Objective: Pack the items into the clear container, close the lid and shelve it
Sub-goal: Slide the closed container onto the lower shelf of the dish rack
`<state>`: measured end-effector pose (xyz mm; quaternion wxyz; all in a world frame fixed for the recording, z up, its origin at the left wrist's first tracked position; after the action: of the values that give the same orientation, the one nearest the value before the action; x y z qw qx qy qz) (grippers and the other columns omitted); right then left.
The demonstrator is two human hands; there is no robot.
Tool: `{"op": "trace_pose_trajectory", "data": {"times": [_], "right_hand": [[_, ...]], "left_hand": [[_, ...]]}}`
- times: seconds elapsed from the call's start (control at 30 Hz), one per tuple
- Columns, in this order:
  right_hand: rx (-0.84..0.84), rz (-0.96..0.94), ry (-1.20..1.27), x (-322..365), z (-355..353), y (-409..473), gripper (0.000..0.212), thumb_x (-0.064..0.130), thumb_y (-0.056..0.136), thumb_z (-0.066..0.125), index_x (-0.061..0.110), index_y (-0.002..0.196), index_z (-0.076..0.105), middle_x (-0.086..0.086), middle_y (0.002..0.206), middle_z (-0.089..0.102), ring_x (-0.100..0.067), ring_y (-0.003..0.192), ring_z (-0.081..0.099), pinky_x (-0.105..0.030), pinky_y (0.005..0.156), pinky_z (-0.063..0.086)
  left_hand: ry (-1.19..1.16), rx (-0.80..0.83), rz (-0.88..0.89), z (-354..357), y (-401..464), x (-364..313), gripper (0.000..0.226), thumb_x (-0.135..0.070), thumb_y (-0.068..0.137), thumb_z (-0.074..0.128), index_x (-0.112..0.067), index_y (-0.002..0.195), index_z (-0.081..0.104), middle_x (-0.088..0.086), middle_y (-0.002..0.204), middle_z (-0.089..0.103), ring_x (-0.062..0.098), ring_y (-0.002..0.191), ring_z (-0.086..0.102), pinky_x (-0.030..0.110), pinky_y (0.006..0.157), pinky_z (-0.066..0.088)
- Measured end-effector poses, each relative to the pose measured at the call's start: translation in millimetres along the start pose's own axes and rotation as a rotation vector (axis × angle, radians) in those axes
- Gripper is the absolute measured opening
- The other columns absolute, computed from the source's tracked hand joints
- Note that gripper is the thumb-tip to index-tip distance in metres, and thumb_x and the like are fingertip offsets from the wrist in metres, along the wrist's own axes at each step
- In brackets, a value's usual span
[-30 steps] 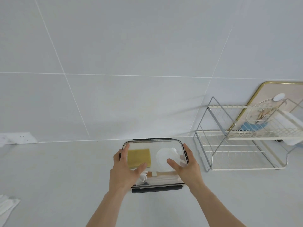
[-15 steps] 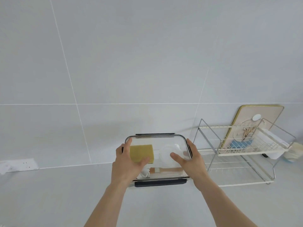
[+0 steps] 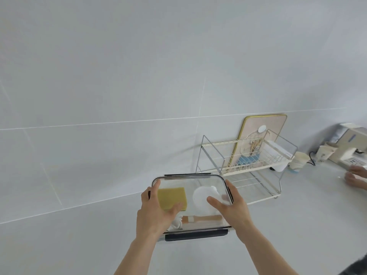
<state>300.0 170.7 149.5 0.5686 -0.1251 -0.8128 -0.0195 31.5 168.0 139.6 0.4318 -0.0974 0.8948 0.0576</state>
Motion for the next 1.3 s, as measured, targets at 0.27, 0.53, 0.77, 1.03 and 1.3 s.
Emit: {"op": "trace_pose_trajectory", "data": {"times": [0.27,0.53,0.77,1.03,1.3], "right_hand": [[-0.007,0.125,0.01,-77,-88,26,0.088,0.047,0.07,0.086,0.05,0.144,0.038,0.001,0.131,0.061,-0.012,0.125,0.053,-0.033,0.095,0.041],[0.059,0.143,-0.038,-125,-175,99,0.082,0.046,0.072,0.084,0.052,0.141,0.041,0.001,0.127,0.064,-0.011,0.112,0.06,-0.03,0.087,0.041],[0.139,0.105,-0.068,-147,-223,175,0.088,0.045,0.072,0.084,0.05,0.145,0.035,0.001,0.137,0.059,-0.019,0.123,0.058,-0.041,0.102,0.046],[0.156,0.021,-0.074,-156,-208,221,0.087,0.045,0.069,0.086,0.046,0.143,0.038,0.016,0.143,0.051,-0.013,0.129,0.054,-0.044,0.107,0.046],[0.164,0.023,-0.104,-177,-194,249,0.086,0.047,0.07,0.085,0.042,0.143,0.039,0.008,0.139,0.056,-0.019,0.127,0.055,-0.045,0.103,0.047]], "left_hand": [[-0.016,0.085,-0.001,109,-25,-42,0.101,-0.074,0.062,0.063,-0.05,0.142,0.006,-0.004,0.152,0.027,0.017,0.091,0.059,0.031,0.072,0.042],[-0.028,0.044,-0.075,212,-30,-93,0.102,-0.069,0.065,0.07,-0.037,0.142,0.012,-0.004,0.144,0.034,0.019,0.085,0.061,0.033,0.07,0.043],[-0.106,0.0,-0.186,277,-5,-130,0.073,-0.049,0.063,0.079,-0.038,0.104,0.02,-0.011,0.119,0.041,0.005,0.077,0.054,0.035,0.064,0.045],[-0.136,-0.075,-0.244,294,15,-122,0.065,-0.026,0.066,0.085,-0.026,0.108,0.035,-0.004,0.118,0.032,-0.009,0.083,0.047,0.03,0.069,0.04],[-0.074,-0.1,-0.234,308,34,-116,0.052,-0.03,0.072,0.082,-0.029,0.105,0.042,-0.007,0.126,0.034,-0.011,0.088,0.047,0.034,0.072,0.045]]}}
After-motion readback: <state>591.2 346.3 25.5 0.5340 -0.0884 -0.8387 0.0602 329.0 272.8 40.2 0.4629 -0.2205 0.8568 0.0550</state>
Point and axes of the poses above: each hand's wrist, its own y-axis towards the middle knuckle, its own z-axis out of the palm, x = y × z, the point moved 7 cm from there along y, towards the middle knuckle
